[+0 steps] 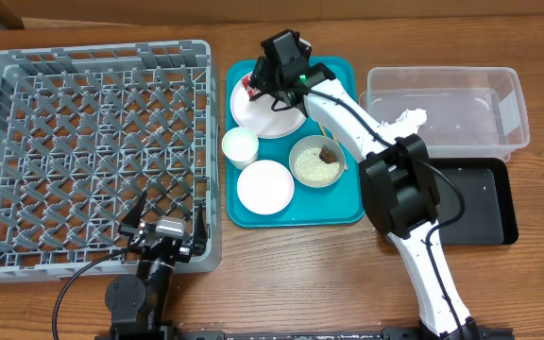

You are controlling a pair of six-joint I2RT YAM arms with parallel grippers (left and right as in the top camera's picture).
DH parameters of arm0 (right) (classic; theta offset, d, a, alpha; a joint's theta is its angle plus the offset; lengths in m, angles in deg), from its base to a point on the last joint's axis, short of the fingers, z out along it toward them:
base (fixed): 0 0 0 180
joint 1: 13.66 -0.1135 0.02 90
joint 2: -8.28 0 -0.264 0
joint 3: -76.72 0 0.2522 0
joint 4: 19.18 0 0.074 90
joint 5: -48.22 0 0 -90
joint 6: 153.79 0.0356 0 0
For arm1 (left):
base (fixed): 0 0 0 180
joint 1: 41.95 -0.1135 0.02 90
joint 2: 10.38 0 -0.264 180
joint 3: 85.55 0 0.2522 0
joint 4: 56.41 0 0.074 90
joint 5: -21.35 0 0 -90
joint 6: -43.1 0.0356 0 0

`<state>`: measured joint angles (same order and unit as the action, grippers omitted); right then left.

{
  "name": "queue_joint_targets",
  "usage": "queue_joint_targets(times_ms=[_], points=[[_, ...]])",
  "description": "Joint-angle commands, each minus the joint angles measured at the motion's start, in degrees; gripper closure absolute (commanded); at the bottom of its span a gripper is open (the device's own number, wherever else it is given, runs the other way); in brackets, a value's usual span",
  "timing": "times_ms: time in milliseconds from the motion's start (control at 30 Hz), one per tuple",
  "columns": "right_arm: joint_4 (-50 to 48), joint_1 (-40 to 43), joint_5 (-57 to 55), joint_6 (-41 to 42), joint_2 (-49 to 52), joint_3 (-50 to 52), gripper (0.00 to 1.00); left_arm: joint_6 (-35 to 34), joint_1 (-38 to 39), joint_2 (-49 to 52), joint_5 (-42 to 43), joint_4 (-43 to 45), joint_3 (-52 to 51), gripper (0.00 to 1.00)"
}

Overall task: Sort waste into correct bins and load items into the dishwasher
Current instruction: 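Return the right gripper to the plate and grasp the red wrapper, then carry the red wrapper with the right gripper into the clear bin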

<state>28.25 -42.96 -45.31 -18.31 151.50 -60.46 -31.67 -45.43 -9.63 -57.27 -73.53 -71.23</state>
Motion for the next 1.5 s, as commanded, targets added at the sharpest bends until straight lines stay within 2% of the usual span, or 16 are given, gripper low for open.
queue_joint_targets(times_ms=[0,400,467,533,600,867,1067,1200,1333,1467], points=[[-1.2,0.0,-1.1,1.8,0.9,-0.7,0.27,0.2,-0.3,-0.5,0.1,0.0,-0.3,0.00],[-4.3,0.0,-1.1,2.8,4.9,-0.7,0.49,0.2,-0.3,-0.5,0.1,0.0,-0.3,0.00],[-5.3,0.0,-1.1,2.8,5.1,-0.7,0.61,0.2,-0.3,-0.5,0.1,0.0,-0.3,0.00],[-5.9,0.0,-1.1,2.4,5.1,-0.7,0.81,0.2,-0.3,-0.5,0.1,0.0,-0.3,0.00],[-5.8,0.0,-0.6,-0.2,4.6,-0.7,0.96,0.2,-0.3,-0.5,0.1,0.0,-0.3,0.00],[5.4,0.6,-2.0,-11.2,-6.4,-0.8,0.96,0.2,-0.3,-0.5,0.1,0.0,-0.3,0.00],[19.8,4.0,-8.4,-11.4,-21.3,-0.8,0.96,0.2,-0.3,-0.5,0.1,0.0,-0.3,0.00],[30.8,10.7,-15.0,-8.8,-29.0,-0.7,0.96,0.2,-0.3,-0.5,0.1,0.0,-0.3,0.00],[37.8,17.7,-15.5,-5.1,-28.3,-0.2,0.96,0.2,-0.3,-0.5,0.1,0.0,-0.3,0.00],[38.0,22.5,-12.3,-4.7,-26.0,4.8,0.96,0.2,-0.3,-0.5,0.1,0.0,-0.3,0.00]])
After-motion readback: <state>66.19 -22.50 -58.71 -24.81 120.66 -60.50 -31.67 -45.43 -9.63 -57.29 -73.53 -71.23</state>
